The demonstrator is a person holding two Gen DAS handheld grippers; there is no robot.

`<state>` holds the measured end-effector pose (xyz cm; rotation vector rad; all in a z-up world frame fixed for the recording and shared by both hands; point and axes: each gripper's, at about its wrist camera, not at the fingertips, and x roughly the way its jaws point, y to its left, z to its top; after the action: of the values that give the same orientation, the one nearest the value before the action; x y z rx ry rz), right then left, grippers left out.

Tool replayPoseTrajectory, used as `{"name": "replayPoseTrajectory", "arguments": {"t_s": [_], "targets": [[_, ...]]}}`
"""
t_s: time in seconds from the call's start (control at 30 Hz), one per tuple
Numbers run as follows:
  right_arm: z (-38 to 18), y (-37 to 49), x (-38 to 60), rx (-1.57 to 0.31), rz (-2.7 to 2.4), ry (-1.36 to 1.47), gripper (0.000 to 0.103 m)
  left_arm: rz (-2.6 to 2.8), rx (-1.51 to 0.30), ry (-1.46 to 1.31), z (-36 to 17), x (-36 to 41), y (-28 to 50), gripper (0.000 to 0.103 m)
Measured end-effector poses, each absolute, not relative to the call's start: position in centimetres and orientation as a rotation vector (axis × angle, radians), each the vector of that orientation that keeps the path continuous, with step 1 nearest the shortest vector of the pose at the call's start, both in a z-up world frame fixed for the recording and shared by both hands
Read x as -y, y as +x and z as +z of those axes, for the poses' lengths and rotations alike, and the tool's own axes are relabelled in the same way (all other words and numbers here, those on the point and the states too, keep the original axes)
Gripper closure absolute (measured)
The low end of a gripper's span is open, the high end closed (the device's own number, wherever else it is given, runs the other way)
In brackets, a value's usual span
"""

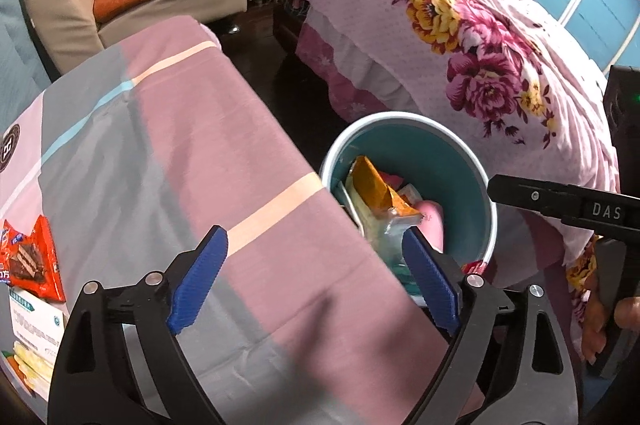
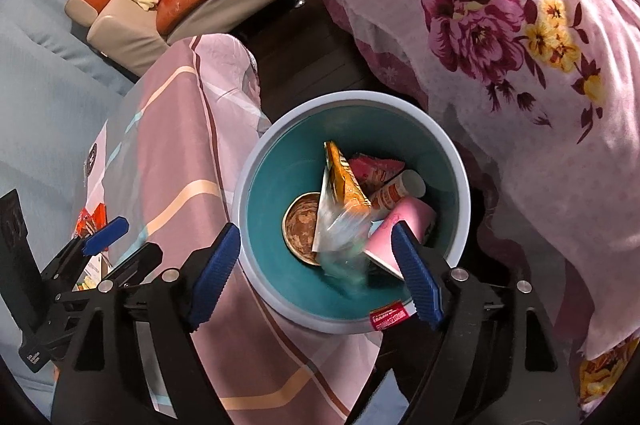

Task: Collect trash
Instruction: 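Withdraw both open grippers from the bin toward the table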

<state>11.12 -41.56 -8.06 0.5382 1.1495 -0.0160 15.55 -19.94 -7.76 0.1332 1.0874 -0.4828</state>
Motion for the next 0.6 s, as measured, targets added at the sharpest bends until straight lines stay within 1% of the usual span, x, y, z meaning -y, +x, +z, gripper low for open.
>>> {"name": "replayPoseTrajectory", "arguments": {"t_s": [0.13, 0.6], "targets": [[-7.8, 11.0, 40.7, -1.158, -0.024, 0.528, 0.027, -0.474, -1.09, 0.117, -7.8, 18.6, 15.4, 0.012], [-5.5, 11.4, 34.9, -1.168, 0.033, 0.425, 0.027, -0.396, -1.068, 0.052, -6.9, 11.3, 14.1, 0.011]]}}
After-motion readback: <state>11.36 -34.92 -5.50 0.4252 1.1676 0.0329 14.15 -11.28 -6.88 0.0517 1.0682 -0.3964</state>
